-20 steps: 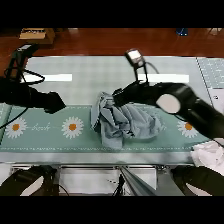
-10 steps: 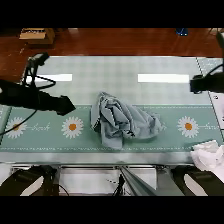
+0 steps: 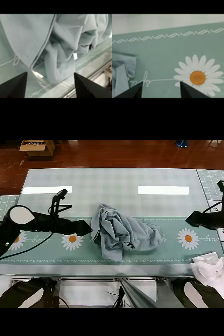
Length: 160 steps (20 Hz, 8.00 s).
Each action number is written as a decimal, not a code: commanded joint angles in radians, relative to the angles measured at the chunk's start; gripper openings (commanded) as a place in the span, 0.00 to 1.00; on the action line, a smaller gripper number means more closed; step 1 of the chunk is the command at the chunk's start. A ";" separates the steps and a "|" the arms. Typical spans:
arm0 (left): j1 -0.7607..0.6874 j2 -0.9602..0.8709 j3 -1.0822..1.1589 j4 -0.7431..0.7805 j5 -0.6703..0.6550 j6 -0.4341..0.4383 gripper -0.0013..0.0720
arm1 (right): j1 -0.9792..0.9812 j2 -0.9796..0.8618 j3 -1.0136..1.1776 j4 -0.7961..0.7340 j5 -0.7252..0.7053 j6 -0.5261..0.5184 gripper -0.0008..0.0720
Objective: Fold the shirts.
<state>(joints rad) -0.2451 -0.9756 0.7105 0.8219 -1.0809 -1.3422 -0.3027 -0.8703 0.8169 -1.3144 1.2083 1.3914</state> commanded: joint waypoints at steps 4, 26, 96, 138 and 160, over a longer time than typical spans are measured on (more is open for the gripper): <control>-0.001 -0.216 -0.026 -0.108 0.022 0.151 0.98 | -0.021 0.000 -0.115 0.197 -0.022 -0.028 0.76; -0.009 -0.431 -0.023 -0.156 -0.031 0.279 0.05 | -0.018 0.000 -0.396 0.385 -0.138 -0.042 0.76; 0.610 0.321 1.133 -0.081 -0.368 -0.058 0.04 | -0.045 0.195 1.067 0.034 -0.191 0.117 0.05; 0.843 -0.198 0.073 0.062 -0.105 0.294 0.74 | -0.012 -0.761 0.933 0.007 0.484 0.011 0.61; 0.590 -0.490 -0.013 0.053 -0.163 0.389 0.04 | -0.076 -0.504 0.353 0.108 0.214 -0.089 0.61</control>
<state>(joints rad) 0.3569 -1.4681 0.6983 0.8669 -1.2263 -0.9531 -0.3702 -1.4002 1.2385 -1.1889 1.4265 1.3090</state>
